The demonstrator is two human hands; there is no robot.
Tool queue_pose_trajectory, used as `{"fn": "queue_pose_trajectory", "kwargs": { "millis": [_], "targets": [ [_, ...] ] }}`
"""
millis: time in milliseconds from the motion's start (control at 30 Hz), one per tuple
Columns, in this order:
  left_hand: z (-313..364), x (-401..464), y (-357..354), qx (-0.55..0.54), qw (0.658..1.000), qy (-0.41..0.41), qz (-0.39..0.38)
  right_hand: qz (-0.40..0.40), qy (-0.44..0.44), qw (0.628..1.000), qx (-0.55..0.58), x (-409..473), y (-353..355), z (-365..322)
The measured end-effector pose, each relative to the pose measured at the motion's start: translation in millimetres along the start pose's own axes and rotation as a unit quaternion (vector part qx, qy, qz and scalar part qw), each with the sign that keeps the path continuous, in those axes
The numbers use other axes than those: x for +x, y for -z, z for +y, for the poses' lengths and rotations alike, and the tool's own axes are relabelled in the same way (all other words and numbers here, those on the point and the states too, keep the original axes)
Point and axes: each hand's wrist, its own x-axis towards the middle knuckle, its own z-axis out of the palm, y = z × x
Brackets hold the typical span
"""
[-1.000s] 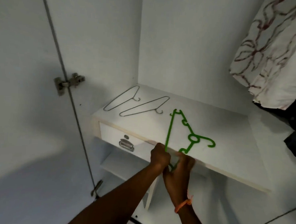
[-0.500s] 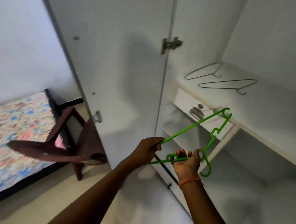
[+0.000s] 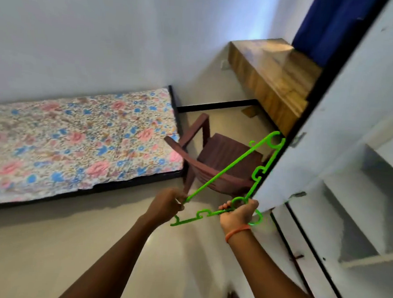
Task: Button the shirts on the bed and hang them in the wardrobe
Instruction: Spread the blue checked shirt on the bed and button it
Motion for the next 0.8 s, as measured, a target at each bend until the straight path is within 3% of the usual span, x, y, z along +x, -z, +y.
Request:
{"fn": "queue_pose_trajectory", "kwargs": {
  "millis": [100, 267, 400, 500, 567, 667, 733, 800],
  "targets": [
    [-52, -9, 33, 0.020, 0.997, 0.069, 0.008, -0.019, -0.003, 0.998, -0.052, -14, -46, 60],
    [-116, 6, 84, -0.011, 0.990, 0.108, 0.093, -0.044, -0.011, 0.988, -0.149, -10, -135, 130],
    [-162, 42, 139, -0.024, 0.967, 0.183, 0.174, -0.125, -0.019, 0.963, -0.238, 8, -228, 184],
    [-194, 80, 185, -0.026, 0.947, 0.239, 0.213, -0.206, 0.020, 0.922, -0.328, 23, -303, 229],
    [-212, 111, 217, -0.102, 0.915, 0.297, 0.253, -0.242, 0.047, 0.870, -0.427, 31, -343, 259],
    [-241, 164, 268, -0.266, 0.834, 0.352, 0.330, -0.304, 0.025, 0.805, -0.510, 37, -390, 302],
    [-268, 199, 303, -0.338, 0.785, 0.368, 0.367, -0.313, 0.060, 0.765, -0.559, 37, -426, 325],
    [-287, 224, 333, -0.375, 0.756, 0.378, 0.381, -0.326, 0.108, 0.741, -0.578, 41, -460, 342]
  ]
}}
